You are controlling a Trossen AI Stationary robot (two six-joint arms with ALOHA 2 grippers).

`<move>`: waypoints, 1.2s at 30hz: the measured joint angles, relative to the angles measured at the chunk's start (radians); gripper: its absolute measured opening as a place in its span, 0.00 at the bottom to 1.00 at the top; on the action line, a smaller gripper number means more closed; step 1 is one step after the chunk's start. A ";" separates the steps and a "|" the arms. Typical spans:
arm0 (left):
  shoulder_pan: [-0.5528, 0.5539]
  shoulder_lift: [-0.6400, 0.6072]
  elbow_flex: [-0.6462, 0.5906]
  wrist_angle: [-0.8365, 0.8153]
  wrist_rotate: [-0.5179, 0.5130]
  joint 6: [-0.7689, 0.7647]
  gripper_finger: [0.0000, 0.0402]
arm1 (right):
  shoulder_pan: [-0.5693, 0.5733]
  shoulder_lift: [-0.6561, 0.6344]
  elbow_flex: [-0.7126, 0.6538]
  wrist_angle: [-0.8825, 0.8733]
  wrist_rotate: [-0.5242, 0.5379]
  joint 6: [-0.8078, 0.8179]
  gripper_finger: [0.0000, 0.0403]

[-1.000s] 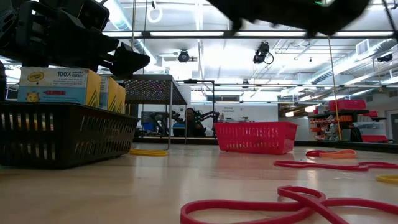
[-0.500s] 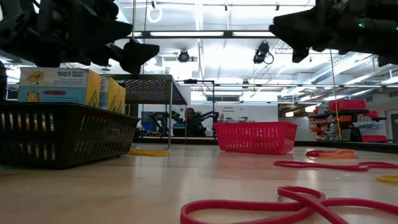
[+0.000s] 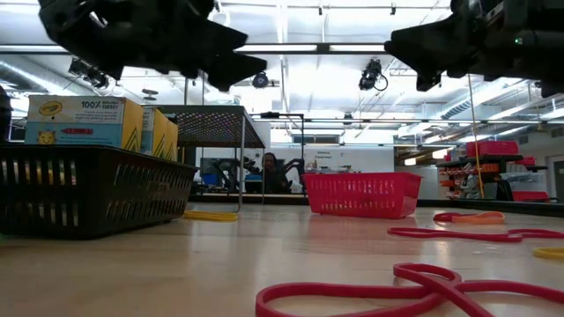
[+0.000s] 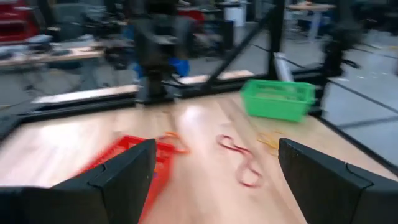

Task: Pick & Place Office Desk Supplies
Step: Adjust the crayon boxes in the black basket

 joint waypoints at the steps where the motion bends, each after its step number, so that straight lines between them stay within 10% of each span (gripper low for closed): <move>1: 0.012 0.000 0.008 -0.002 -0.005 0.000 0.84 | -0.001 0.000 0.000 -0.006 0.001 -0.007 0.27; 36: 0.108 -0.001 0.115 -0.393 0.255 0.046 0.83 | -0.052 0.001 0.000 -0.191 0.210 -0.071 0.27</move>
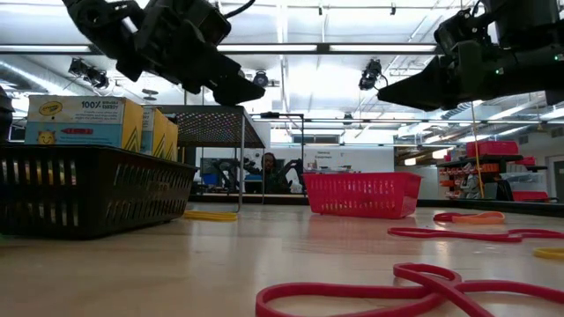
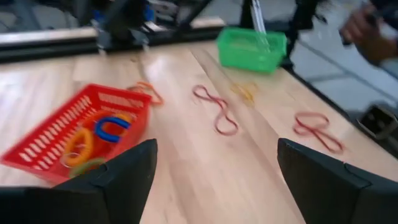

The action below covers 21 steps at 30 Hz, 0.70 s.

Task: Pick & Place Office Desk Supplies
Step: Adjust the crayon boxes in the black basket

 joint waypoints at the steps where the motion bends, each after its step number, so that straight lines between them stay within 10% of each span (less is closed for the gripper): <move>1: -0.011 0.000 0.017 -0.048 -0.005 0.017 0.82 | 0.000 0.000 0.000 -0.001 0.000 0.000 0.27; 11: -0.130 0.001 0.195 -0.472 -0.132 0.208 0.61 | 0.000 0.000 0.000 -0.011 0.000 -0.005 0.27; 21: -0.229 0.001 0.240 -0.585 -0.230 0.363 0.12 | 0.000 0.000 0.000 -0.043 0.000 -0.005 0.27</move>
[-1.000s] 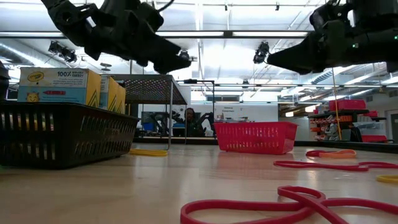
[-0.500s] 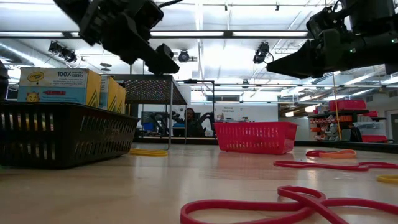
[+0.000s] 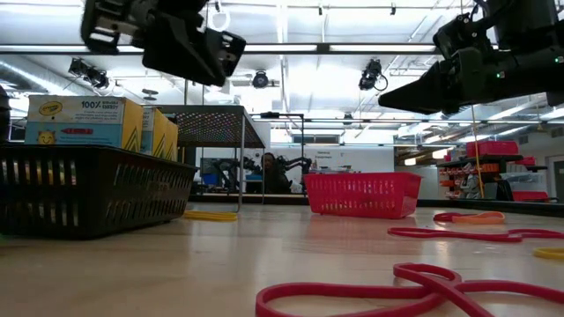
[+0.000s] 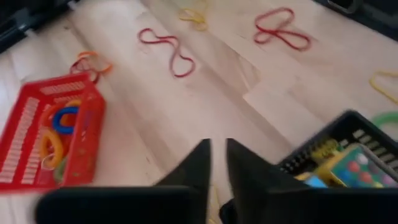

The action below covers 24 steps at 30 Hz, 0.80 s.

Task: Pick & Place Office Desk Supplies
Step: Adjust the crayon boxes in the black basket

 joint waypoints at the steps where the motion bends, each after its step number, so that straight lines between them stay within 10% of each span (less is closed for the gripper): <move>1: -0.010 0.000 0.000 -0.007 -0.006 0.015 0.06 | 0.000 0.000 0.000 -0.004 0.000 0.000 0.27; 24: -0.076 0.194 0.095 -0.162 -0.100 0.270 0.00 | 0.000 0.000 0.000 -0.013 0.046 -0.008 0.27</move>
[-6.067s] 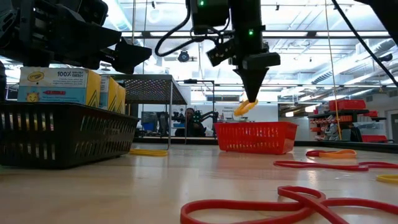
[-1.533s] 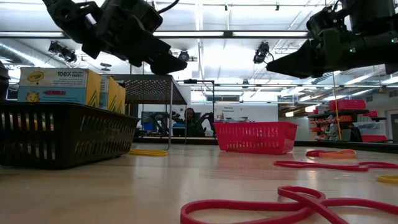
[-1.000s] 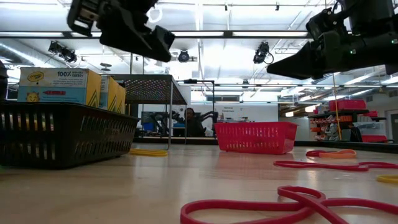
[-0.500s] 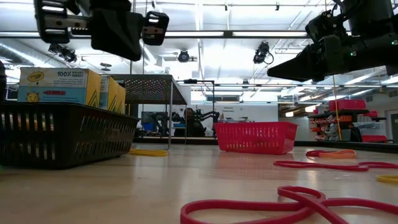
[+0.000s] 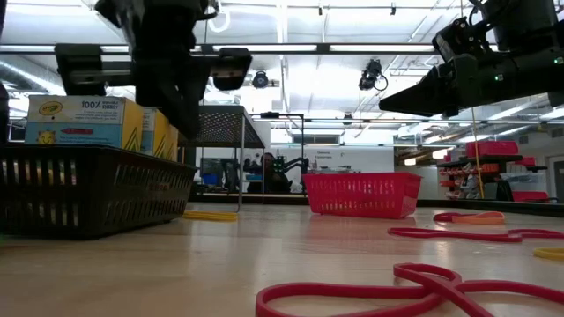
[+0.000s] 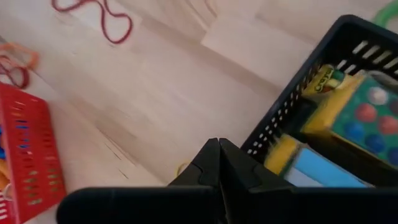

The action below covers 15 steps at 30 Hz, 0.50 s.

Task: Pick & Place Office Desk Supplies
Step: Adjust the crayon boxes in the black basket

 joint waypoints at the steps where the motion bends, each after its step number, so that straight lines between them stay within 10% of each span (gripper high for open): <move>1: 0.000 0.014 0.019 -0.025 0.000 0.003 0.00 | 0.000 0.000 0.000 0.000 0.000 0.000 0.27; 15: 0.000 0.103 0.200 -0.381 0.001 0.065 0.00 | 0.000 0.000 0.000 0.000 0.000 0.000 0.27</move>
